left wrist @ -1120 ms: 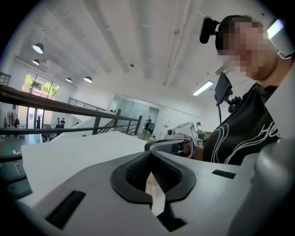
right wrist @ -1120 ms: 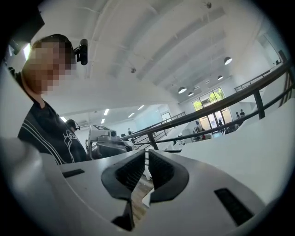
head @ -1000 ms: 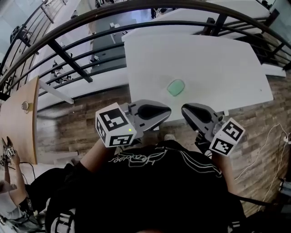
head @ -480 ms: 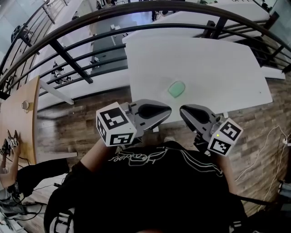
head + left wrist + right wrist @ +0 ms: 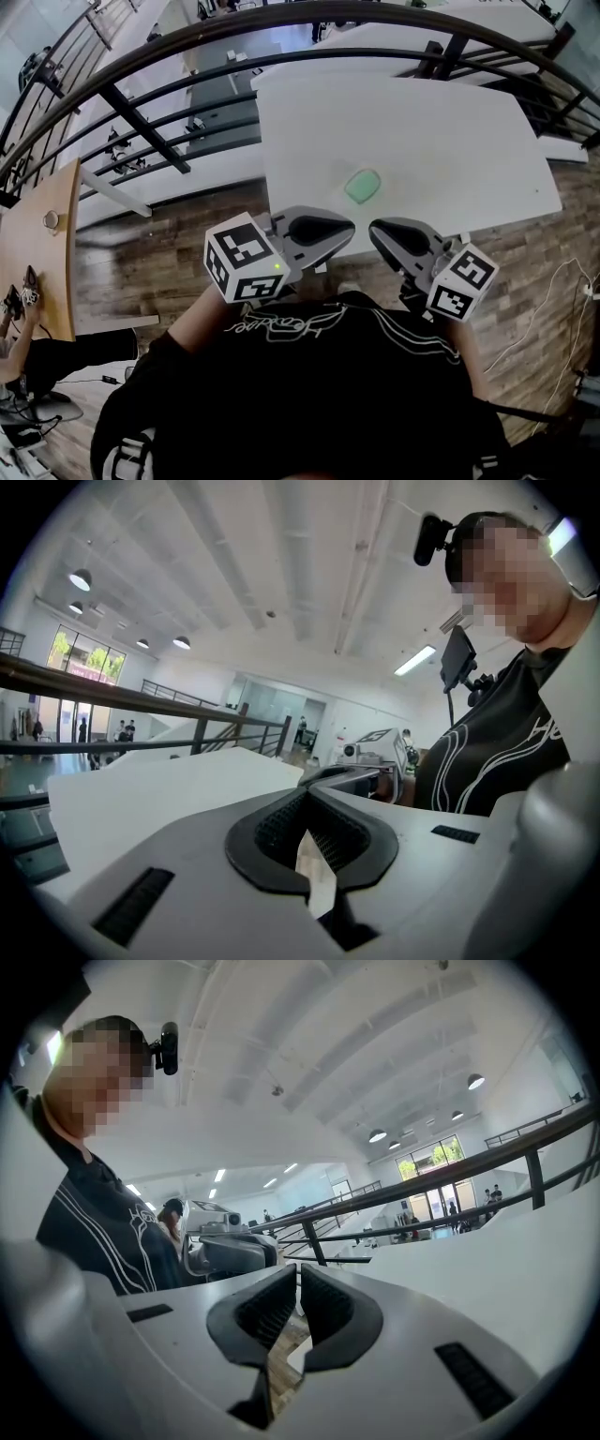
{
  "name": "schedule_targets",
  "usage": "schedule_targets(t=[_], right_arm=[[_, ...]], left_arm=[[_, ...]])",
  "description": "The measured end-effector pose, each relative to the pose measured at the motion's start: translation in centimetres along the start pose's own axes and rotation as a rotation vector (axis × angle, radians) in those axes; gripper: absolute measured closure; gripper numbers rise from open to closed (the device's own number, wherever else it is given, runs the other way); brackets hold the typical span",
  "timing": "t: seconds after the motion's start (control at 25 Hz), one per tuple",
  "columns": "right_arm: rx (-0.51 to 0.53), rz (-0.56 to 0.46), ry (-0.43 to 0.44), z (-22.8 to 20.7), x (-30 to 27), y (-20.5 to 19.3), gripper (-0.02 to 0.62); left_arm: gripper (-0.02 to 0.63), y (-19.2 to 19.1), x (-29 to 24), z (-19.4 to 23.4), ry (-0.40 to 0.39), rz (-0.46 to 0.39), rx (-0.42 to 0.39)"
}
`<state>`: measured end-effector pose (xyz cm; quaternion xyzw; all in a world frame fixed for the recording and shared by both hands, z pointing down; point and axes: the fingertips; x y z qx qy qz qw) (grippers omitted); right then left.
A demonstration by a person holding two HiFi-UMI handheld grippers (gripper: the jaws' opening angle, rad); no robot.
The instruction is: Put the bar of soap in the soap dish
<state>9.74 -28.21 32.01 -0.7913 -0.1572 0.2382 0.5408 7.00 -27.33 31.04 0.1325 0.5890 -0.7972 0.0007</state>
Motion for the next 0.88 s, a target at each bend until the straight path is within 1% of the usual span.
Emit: schedule_targets(t=[0.4, 0.64, 0.88], right_arm=[[-0.01, 0.003, -0.006, -0.8, 0.2, -0.1, 0.571], [-0.018, 0.007, -0.008, -1.5, 0.2, -0.3, 0.571], [-0.019, -0.001, -0.003, -1.1, 0.1, -0.4, 0.571]], left_arm=[[0.598, -0.1, -1.1, 0.6, 0.002, 0.009, 0.013], [0.598, -0.2, -1.7, 0.4, -0.009, 0.021, -0.016], [0.598, -0.7, -1.5, 0.2, -0.016, 0.023, 0.012]])
Point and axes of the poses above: the fingertips, and each gripper's own axes: x backward along the fingers, z to its left, y out of its top, and after that the axes turned 2 degrees about z, right-handed
